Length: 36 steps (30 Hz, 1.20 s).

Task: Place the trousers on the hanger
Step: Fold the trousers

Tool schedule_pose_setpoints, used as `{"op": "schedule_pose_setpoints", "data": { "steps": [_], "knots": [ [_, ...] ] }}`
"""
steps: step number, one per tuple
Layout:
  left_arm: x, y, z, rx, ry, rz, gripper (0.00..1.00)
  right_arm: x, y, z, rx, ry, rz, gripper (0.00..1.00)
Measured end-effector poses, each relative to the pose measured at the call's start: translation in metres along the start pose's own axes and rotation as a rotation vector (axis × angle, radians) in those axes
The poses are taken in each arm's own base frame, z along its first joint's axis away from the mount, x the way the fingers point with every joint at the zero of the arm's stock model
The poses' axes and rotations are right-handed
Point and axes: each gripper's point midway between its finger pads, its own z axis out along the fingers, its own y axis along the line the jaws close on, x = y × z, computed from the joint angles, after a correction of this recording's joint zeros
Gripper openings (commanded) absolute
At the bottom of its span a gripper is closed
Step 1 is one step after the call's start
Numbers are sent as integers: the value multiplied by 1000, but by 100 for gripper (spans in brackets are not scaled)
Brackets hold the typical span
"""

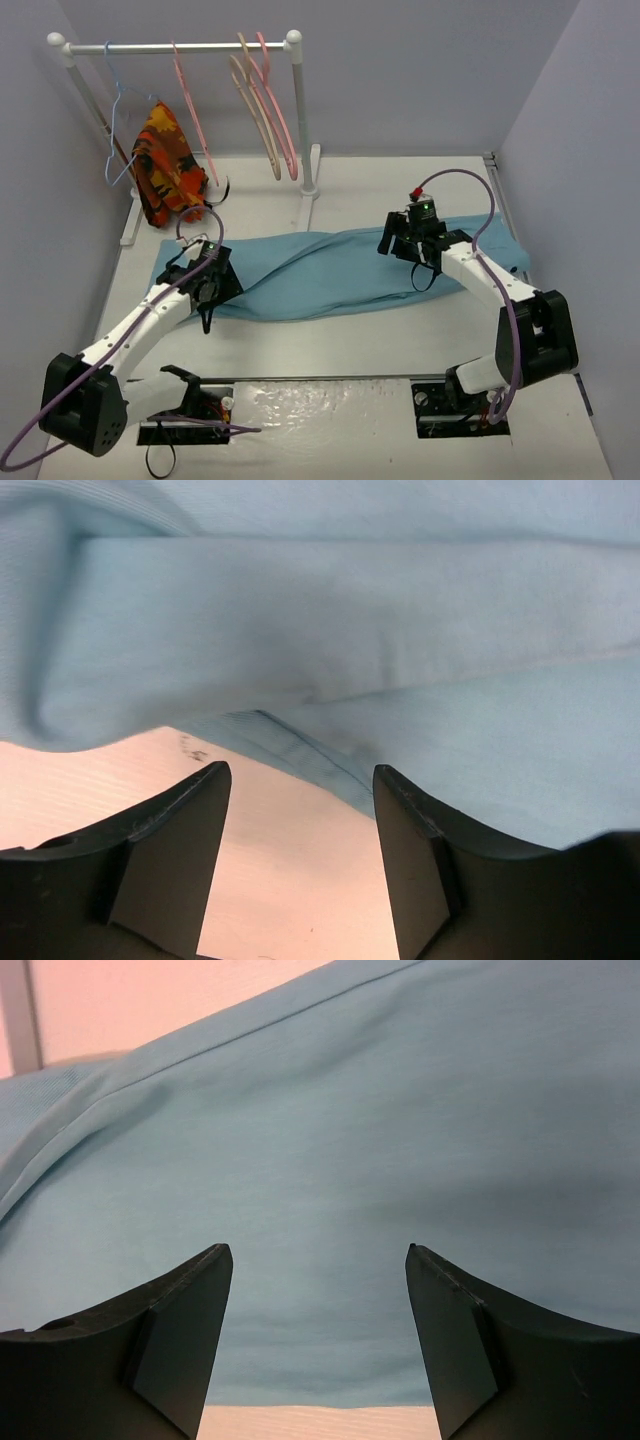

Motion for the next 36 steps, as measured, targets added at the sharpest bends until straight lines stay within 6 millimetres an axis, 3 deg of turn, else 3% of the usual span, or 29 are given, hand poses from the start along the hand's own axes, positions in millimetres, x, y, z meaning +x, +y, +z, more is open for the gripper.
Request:
{"op": "schedule_pose_setpoints", "data": {
  "steps": [7, 12, 15, 21, 29, 33, 36],
  "knots": [
    [-24, 54, -1, -113, -16, -174, 67, 34, 45, 23, -107, 76, -90, 68],
    [-24, 105, 1, -224, 1, -349, 75, 62, 65, 37, -154, 139, -140, 71],
    [-29, 120, -3, -250, -18, -424, 77, 72, 72, 41, -178, 162, -160, 72],
    [-28, 130, 5, -249, -20, -507, 77, 78, 77, 44, -206, 179, -185, 73],
    [-17, 127, 17, -226, 10, -541, 76, 80, 78, 44, -223, 187, -211, 73],
    [-23, 121, 24, -190, -12, -554, 66, 80, 79, 44, -228, 189, -222, 73],
    [-24, 118, 33, -172, -7, -562, 52, 81, 79, 44, -230, 190, -223, 73]
  ]
}}
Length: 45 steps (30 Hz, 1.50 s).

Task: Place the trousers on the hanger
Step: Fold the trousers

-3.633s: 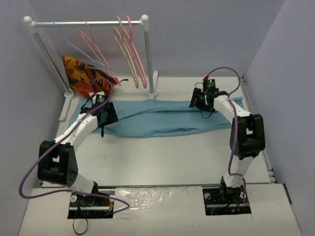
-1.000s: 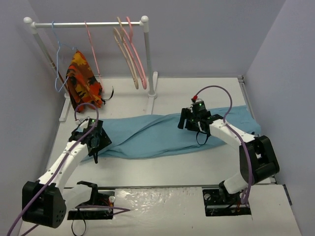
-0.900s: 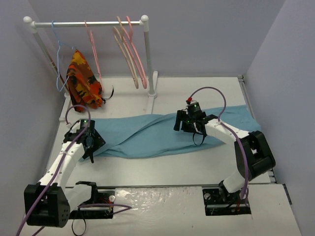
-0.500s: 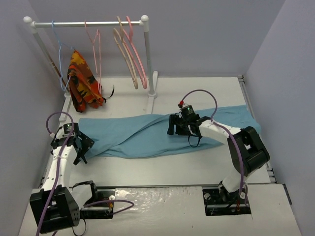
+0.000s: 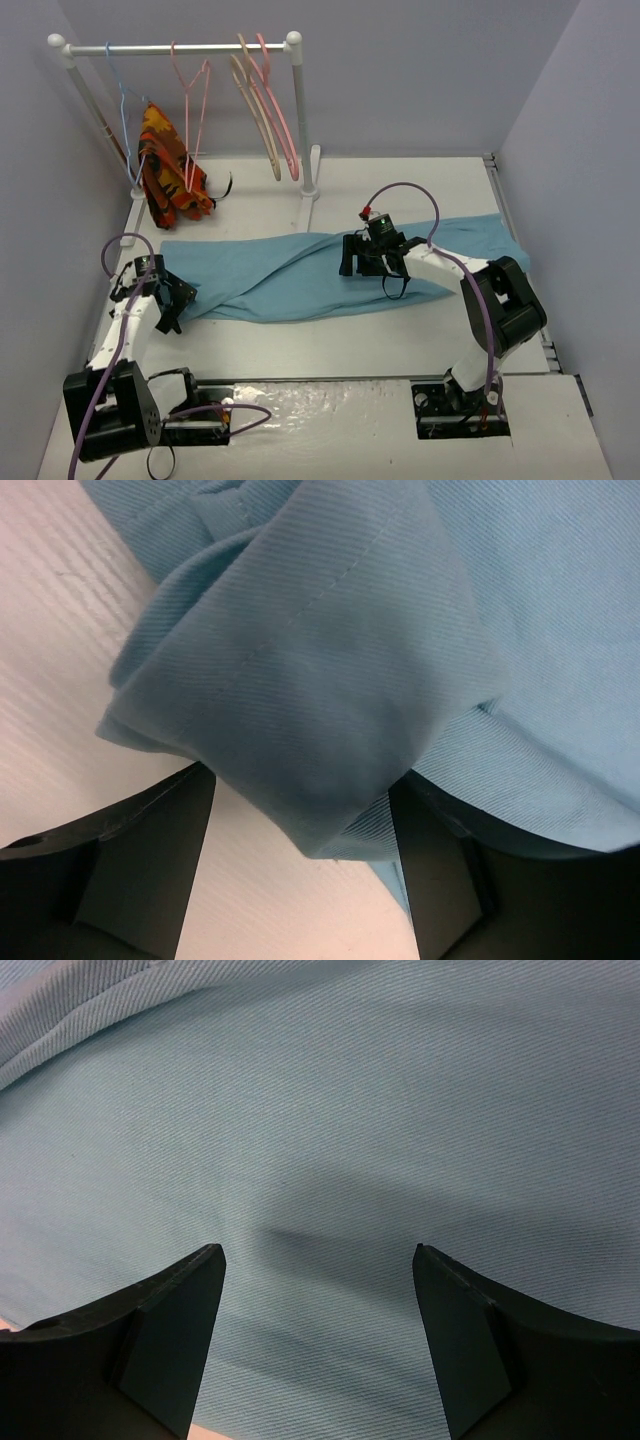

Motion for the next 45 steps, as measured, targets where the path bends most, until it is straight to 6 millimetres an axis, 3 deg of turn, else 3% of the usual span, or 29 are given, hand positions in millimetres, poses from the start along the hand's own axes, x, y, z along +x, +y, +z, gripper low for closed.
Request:
{"op": "schedule_pose_setpoints", "data": {
  "steps": [6, 11, 14, 18, 28, 32, 40, 45],
  "knots": [
    [-5, -8, 2, 18, -1, 4, 17, 0, 0, 0, 0, 0, -1, 73],
    [-33, -32, -17, 71, -59, 11, 15, 2, -1, 1, 1, 2, 0, 73],
    [-52, -49, -27, 101, -95, 17, 16, 2, -1, 1, 0, 1, 0, 73],
    [-64, -61, -25, 95, -91, 33, 25, 2, -1, 1, 1, 1, 0, 73],
    [-81, -87, 13, 36, -10, 83, 31, 8, -4, 2, 5, 11, 2, 73],
    [-98, -111, 26, 55, -12, 83, 44, 8, -4, 2, 5, 11, 1, 74],
    [-125, -153, 15, 191, -56, 129, 60, 7, -6, -2, 28, 5, -10, 74],
    [-118, -158, 6, 277, -62, 206, 60, -5, -5, -11, 40, -24, -36, 74]
  ]
}}
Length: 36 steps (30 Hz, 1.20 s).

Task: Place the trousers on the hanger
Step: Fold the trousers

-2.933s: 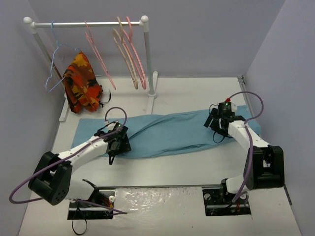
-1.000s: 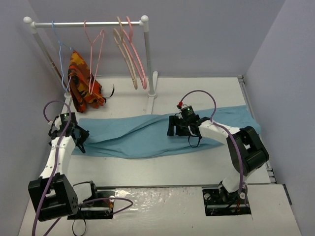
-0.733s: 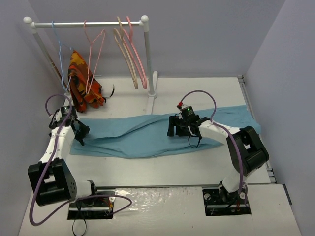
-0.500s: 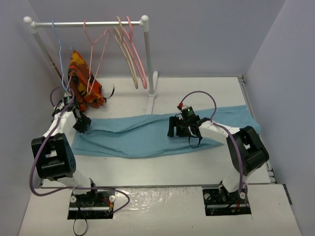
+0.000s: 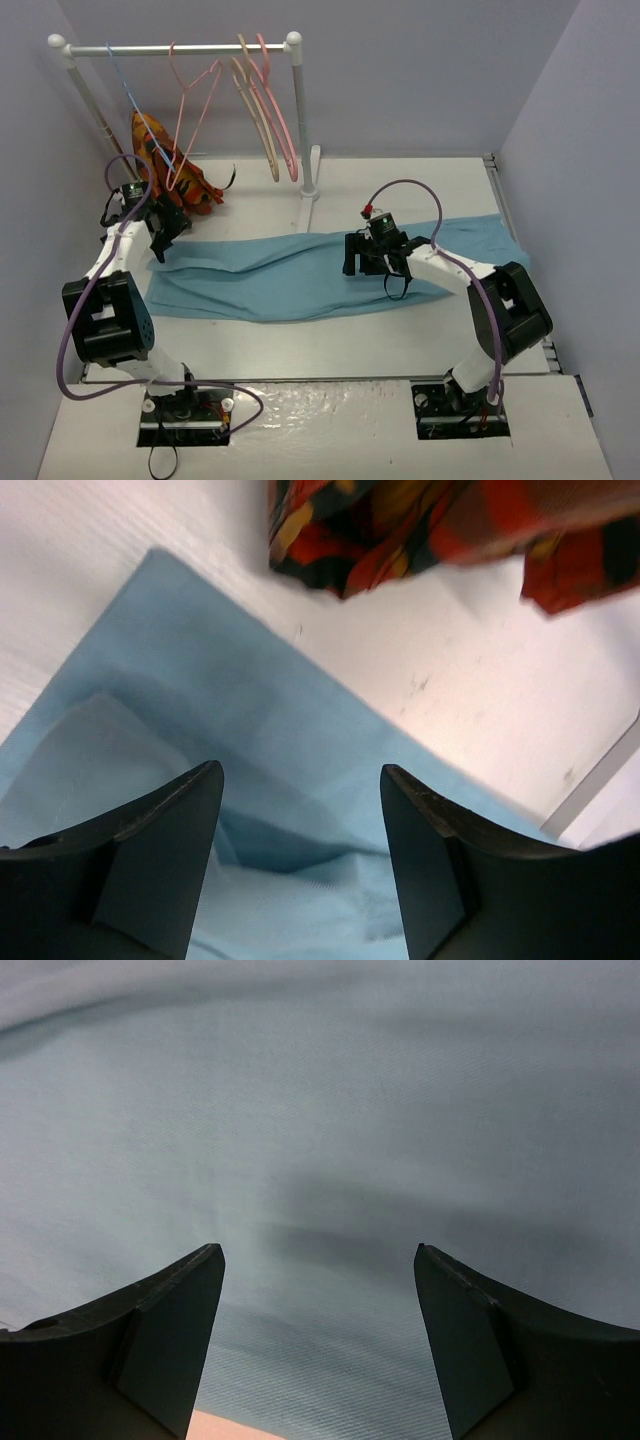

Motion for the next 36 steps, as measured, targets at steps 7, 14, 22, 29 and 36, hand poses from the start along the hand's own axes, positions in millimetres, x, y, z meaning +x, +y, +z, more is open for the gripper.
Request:
{"op": "schedule_pose_setpoints", "data": {
  "steps": [7, 14, 22, 29, 36],
  "knots": [
    [35, 10, -35, 40, 29, 69, 56, -28, 12, -6, -26, -62, -40, 74],
    [94, -12, -67, 94, 47, 265, 56, -28, 13, -7, -26, -58, -62, 74],
    [175, 6, -55, 40, 146, 442, 55, -26, 10, -15, -14, -70, -71, 74],
    [184, 4, -25, -11, 138, 472, 55, -21, 4, -20, 8, -73, -70, 74],
    [161, -31, 19, -42, 88, 477, 54, -21, 0, -28, 30, -90, -69, 74]
  ]
}}
